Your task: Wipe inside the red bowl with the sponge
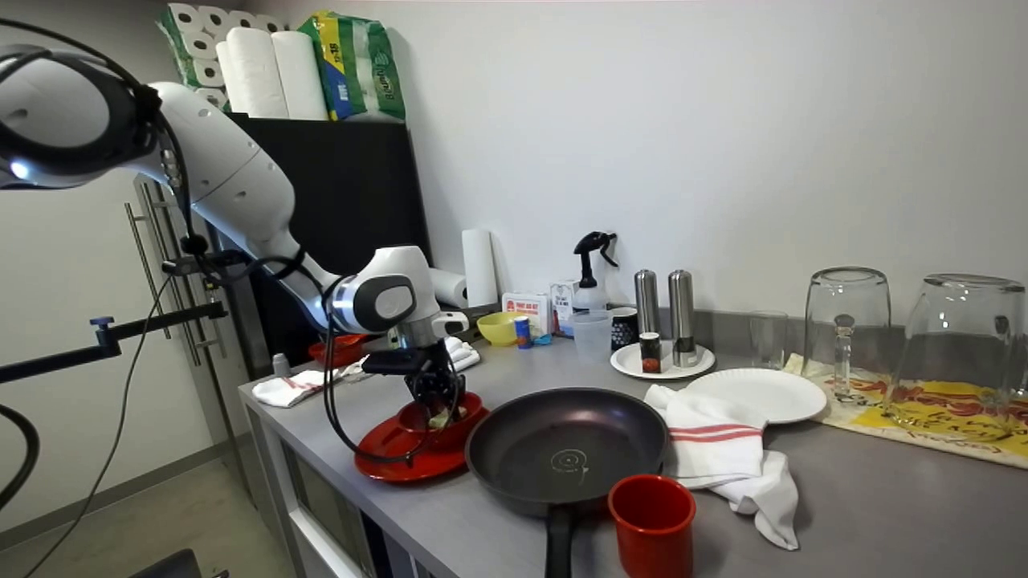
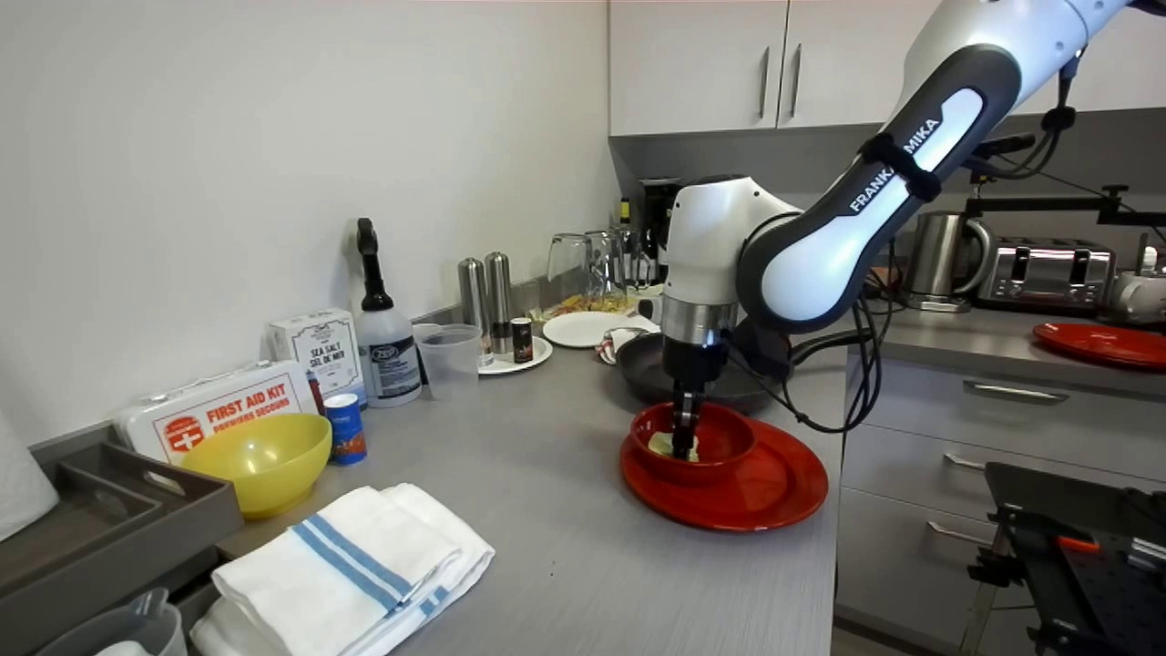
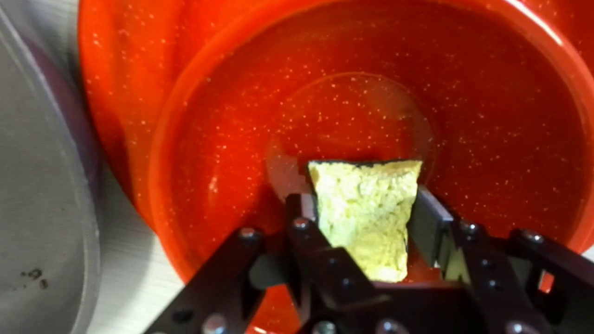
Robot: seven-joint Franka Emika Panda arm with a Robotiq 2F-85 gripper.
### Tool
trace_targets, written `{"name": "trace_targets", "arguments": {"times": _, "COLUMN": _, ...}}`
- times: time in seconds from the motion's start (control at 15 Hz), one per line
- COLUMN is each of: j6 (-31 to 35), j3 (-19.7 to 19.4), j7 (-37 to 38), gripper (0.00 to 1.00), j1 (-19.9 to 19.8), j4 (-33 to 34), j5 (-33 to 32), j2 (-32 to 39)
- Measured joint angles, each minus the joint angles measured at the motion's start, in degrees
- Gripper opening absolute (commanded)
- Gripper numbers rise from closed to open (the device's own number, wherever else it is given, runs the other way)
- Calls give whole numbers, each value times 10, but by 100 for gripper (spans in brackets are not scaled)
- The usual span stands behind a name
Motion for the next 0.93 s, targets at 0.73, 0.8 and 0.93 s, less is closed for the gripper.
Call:
{"name": "trace_targets", "arguments": {"times": 0.73, "j6": 114, "j3": 0, "j7": 38, "gripper": 25, "j1": 0, "j4": -9, "j5": 29, "j2": 12}}
{"name": "trace_targets", "arguments": {"times": 0.8, "j6": 123, "j3": 0, "j7": 42, "gripper": 25, "j1": 0, "j4": -10, "j5": 30, "j2": 12}}
{"name": "trace_targets", "arguments": {"times": 0.93, "j6": 142, "j3": 0, "j7": 45, "gripper": 25, "j1": 0, "j4": -11, "j5": 34, "j2": 12}}
